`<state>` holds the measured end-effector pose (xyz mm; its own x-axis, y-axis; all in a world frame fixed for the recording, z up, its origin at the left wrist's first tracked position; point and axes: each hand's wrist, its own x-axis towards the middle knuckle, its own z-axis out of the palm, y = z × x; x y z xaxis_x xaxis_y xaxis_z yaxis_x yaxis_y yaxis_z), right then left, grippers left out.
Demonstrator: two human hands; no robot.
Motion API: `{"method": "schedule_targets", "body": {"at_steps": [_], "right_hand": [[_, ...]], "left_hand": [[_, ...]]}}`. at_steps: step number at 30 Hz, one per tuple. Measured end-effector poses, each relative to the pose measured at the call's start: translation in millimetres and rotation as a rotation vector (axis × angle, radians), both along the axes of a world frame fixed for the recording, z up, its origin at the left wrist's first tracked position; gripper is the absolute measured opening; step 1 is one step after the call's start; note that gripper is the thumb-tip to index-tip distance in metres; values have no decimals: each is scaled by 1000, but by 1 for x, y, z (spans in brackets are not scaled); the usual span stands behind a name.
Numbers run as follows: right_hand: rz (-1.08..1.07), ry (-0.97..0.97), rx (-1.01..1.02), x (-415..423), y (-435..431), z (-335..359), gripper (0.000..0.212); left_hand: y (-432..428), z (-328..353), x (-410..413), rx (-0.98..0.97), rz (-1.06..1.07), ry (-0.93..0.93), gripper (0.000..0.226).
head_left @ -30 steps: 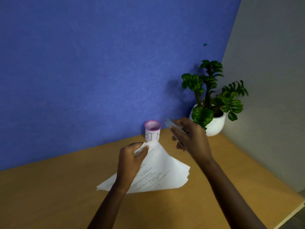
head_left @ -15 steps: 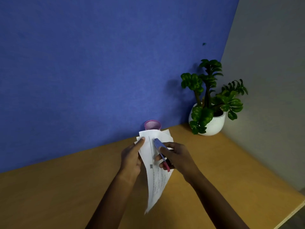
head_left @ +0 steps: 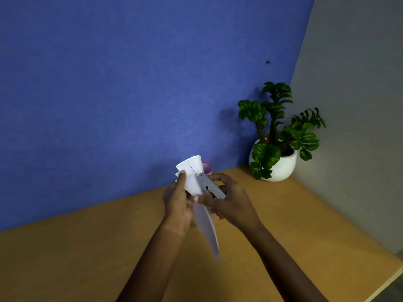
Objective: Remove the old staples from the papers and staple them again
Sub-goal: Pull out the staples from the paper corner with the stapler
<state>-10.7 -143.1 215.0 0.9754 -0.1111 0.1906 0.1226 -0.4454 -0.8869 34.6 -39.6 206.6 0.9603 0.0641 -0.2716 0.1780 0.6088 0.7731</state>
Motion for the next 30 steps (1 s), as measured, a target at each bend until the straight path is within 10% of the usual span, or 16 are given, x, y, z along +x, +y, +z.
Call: {"method": "schedule_targets", "body": {"at_steps": [9,21,30], "right_hand": [[-168,-282,-581,-1,-2,-21,43],[-44,-199,-582,0,-5,-22,43],[89,-66,-107,3,-8,-14,31]], "left_hand": [[7,-2,-8,-42,-33,-46,12],[11,-13,-15,83,-29,-52,7],[5,-16,-22,237,-44,-269,14]]}}
